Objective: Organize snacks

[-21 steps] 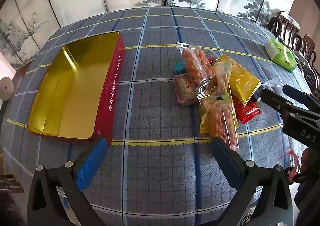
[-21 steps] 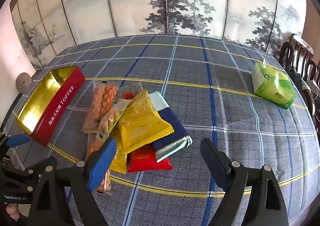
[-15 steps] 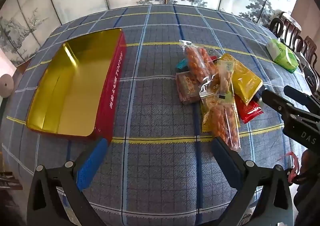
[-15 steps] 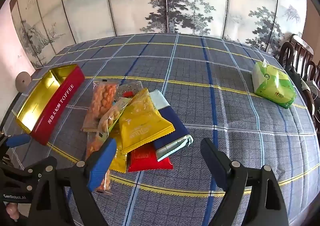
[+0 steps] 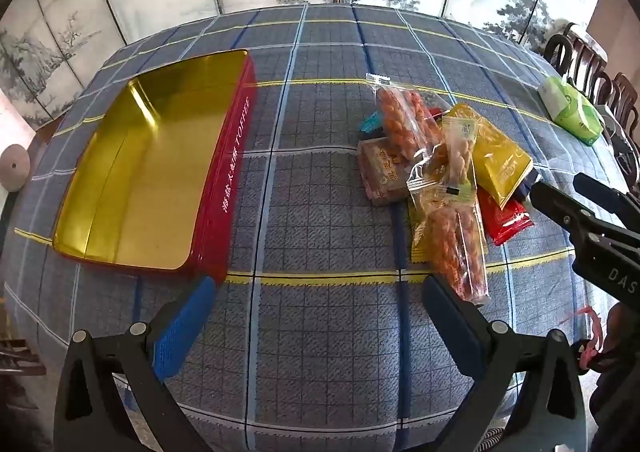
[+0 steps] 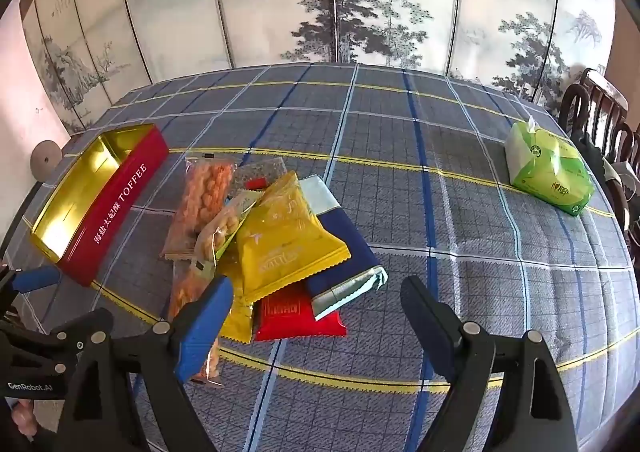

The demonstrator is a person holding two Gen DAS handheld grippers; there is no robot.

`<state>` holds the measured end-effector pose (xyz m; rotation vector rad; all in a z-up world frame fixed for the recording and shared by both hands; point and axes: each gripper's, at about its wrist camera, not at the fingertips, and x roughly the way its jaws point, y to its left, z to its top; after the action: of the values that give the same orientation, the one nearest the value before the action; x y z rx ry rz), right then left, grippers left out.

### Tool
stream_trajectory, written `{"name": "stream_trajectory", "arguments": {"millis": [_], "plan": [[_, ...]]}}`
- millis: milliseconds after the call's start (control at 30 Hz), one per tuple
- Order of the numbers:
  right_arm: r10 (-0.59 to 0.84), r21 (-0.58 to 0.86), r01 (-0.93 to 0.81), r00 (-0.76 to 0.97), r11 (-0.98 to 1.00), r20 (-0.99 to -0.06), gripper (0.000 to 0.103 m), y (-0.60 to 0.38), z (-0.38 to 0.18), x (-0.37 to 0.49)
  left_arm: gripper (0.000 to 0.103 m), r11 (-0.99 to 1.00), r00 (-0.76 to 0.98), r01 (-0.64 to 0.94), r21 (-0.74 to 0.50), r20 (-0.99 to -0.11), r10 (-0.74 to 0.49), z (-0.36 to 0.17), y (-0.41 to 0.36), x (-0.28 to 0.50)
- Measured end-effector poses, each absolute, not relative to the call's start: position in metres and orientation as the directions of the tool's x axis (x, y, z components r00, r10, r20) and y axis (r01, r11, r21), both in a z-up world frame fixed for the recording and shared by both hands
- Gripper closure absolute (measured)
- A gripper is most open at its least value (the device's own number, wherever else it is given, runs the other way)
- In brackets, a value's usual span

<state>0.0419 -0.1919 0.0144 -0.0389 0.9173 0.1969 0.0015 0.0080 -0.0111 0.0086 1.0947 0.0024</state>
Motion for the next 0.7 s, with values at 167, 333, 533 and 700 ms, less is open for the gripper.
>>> {"name": "stream_trajectory", "arguments": {"millis": [167,333,533,700], "plan": [[0.157,0.05,-0.194,0.588,0.98,-0.794,0.015,-0.1893,0.0137,0.0414,0.001,1.0,0.457,0.004,0.015,-0.889,0.011,-0.0111,0.0067,0.0013],[0.158,0.048,-0.2,0.585,0.979,-0.796,0.015,-0.1871,0.0122,0.0408,0.001,1.0,0.453,0.008,0.024,-0.891,0.018,-0.012,0.0052,0.0008],[0.157,0.047,-0.198,0.586,0.979,-0.795,0.015,-0.1866,0.0114,0.0409,0.001,1.0,0.452,0.008,0.024,-0.892,0.018,-0.0121,0.0044,0.0008],[0.156,0.053,-0.19,0.584,0.98,-0.797,0.015,-0.1892,0.0101,0.0409,0.001,1.0,0.45,0.006,0.024,-0.893,0.019,-0.0122,0.0037,0.0009]]}}
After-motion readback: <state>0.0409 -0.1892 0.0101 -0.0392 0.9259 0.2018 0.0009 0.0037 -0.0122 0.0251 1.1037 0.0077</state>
